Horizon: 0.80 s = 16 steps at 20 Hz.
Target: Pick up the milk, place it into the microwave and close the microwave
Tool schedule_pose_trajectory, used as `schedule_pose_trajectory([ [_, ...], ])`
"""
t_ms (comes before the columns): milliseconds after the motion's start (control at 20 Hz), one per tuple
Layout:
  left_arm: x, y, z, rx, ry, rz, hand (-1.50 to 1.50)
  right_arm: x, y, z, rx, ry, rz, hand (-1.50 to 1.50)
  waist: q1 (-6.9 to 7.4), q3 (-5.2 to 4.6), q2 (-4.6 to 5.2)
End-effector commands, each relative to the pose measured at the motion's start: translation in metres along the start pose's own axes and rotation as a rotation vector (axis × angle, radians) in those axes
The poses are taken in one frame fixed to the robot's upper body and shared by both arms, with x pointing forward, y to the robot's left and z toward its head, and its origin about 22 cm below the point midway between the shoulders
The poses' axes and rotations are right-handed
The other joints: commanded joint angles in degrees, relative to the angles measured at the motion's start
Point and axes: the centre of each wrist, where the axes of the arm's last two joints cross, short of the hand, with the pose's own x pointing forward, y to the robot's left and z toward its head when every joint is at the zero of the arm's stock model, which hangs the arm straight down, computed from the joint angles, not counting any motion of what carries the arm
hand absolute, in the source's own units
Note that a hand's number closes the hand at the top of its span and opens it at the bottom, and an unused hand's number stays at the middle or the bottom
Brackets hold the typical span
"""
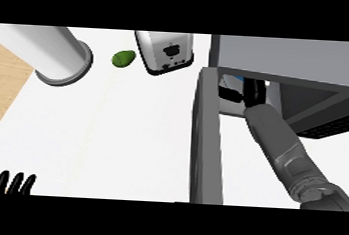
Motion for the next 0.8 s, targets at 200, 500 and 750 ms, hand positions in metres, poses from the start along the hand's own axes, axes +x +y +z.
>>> schedule_pose_trajectory([
  [200, 0.003, -0.013, 0.009, 0.016, -0.004, 0.014, -1.5, -0.016, 0.015, 0.032, 0.036, 0.022, -0.317, -1.5, -1.88, 0.0, -1.71],
  [500, 0.004, 0.003, 0.016, 0.032, 0.023, -0.01, -1.5, -0.048, 0.008, 0.064, 0.058, 0.018, -0.39, -1.5, -3.44, -0.17, -2.24],
  [750, 0.022, -0.004, 0.016, 0.037, 0.037, -0.012, -1.5, -0.056, 0.022, 0.094, 0.061, -0.014, -0.465, -1.5, -4.76, -0.21, -2.93],
])
